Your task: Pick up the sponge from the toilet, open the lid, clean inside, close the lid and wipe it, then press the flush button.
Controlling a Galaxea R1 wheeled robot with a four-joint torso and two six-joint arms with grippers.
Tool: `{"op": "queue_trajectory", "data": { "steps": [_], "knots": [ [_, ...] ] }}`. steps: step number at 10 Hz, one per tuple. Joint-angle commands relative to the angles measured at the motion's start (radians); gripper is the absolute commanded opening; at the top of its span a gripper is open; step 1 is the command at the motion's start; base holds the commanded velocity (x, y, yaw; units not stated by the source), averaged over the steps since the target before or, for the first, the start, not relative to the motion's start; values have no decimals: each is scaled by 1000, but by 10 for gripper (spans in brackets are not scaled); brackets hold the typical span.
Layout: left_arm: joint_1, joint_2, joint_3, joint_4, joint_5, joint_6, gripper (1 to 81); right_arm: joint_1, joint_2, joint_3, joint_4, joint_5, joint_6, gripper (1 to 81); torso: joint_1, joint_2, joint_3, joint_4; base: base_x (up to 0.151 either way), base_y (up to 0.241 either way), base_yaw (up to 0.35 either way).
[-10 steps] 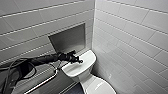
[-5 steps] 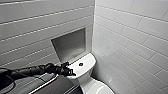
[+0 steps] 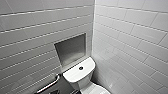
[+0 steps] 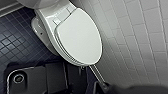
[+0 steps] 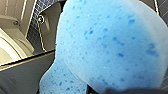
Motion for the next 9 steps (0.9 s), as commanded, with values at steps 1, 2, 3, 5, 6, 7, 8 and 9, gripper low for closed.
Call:
{"op": "queue_trajectory", "data": {
  "steps": [1,2,3,5,6,7,8,9],
  "knots": [
    [295,-46,9,235,-242,6,10,18,-11,14,7,-90,-3,10,0,0,0,0,0,0,0],
    [372,-24,-37,266,-288,6,10,18,-11,12,7,-90,-3,10,0,0,-1,0,0,0,0],
    [435,2,-106,282,-342,6,10,18,-14,9,7,-90,-3,10,0,0,0,0,0,0,0],
    [527,34,-183,309,-374,6,10,14,-11,-15,10,-90,-1,10,0,0,0,0,0,0,0],
    [575,77,-254,321,-406,6,10,12,-2,-35,10,-90,-1,10,-1,0,0,0,0,0,0],
    [618,134,-337,335,-429,6,10,11,12,-57,11,-90,-1,10,-1,0,0,0,0,0,0],
    [644,180,-400,345,-434,6,10,8,21,-71,11,-90,-1,10,-1,-1,1,0,0,0,0],
    [671,231,-468,345,-434,6,10,8,32,-84,11,-90,-1,10,-2,-1,24,0,0,0,0]
  ]
}}
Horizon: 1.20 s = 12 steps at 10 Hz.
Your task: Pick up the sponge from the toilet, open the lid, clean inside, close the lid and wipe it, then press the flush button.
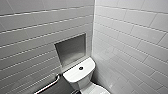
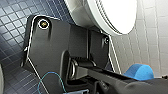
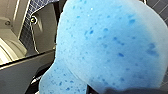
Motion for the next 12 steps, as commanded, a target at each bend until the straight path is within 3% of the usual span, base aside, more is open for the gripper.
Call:
{"op": "queue_trajectory", "data": {
  "steps": [1,4,7,8,10,12],
  "knots": [
    [90,145,-180,76,-41,4,10,7,0,-8,11,-90,-1,10,0,0,29,0,0,0,0],
    [120,266,-365,75,-40,4,10,8,15,-20,8,-90,-1,10,0,0,88,0,0,0,0],
    [142,353,-464,72,-39,2,10,8,31,-42,7,-90,-1,10,-1,-1,144,0,0,0,0],
    [148,376,-492,72,-38,2,10,10,38,-52,7,-90,-1,10,-2,-2,124,0,0,0,0],
    [157,453,-602,72,-38,2,10,10,51,-67,7,-90,-1,10,-3,-3,132,0,0,0,0],
    [169,520,-711,69,-38,1,10,8,69,-98,7,-90,-3,10,-3,-3,202,0,0,0,0]
  ]
}}
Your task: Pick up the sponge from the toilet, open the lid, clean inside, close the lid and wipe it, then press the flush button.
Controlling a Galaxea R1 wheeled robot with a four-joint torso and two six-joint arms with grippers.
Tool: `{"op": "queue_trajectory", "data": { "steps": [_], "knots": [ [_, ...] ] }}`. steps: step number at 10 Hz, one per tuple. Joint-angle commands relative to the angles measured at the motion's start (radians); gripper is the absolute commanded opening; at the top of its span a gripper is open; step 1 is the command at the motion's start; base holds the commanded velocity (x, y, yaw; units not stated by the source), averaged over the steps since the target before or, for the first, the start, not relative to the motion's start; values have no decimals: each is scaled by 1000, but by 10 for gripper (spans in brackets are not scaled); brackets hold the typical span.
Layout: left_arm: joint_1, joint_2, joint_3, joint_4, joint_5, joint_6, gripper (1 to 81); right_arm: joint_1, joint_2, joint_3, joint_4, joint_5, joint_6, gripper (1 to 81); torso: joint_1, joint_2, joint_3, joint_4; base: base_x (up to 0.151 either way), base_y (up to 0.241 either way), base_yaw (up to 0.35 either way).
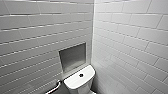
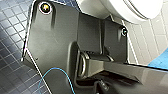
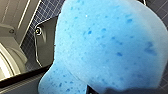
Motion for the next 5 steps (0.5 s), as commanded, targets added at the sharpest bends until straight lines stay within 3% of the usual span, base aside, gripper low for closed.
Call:
{"op": "queue_trajectory", "data": {
  "steps": [1,2,5],
  "knots": [
    [-16,85,-123,7,39,1,10,31,14,-25,9,-85,-2,10,0,0,69,0,0,0,0],
    [-12,102,-151,5,41,1,10,31,20,-33,9,-85,-2,10,0,0,19,0,0,0,0],
    [-8,163,-255,4,58,-6,10,27,38,-27,7,-85,-5,10,-2,-1,56,0,0,0,0]
  ]
}}
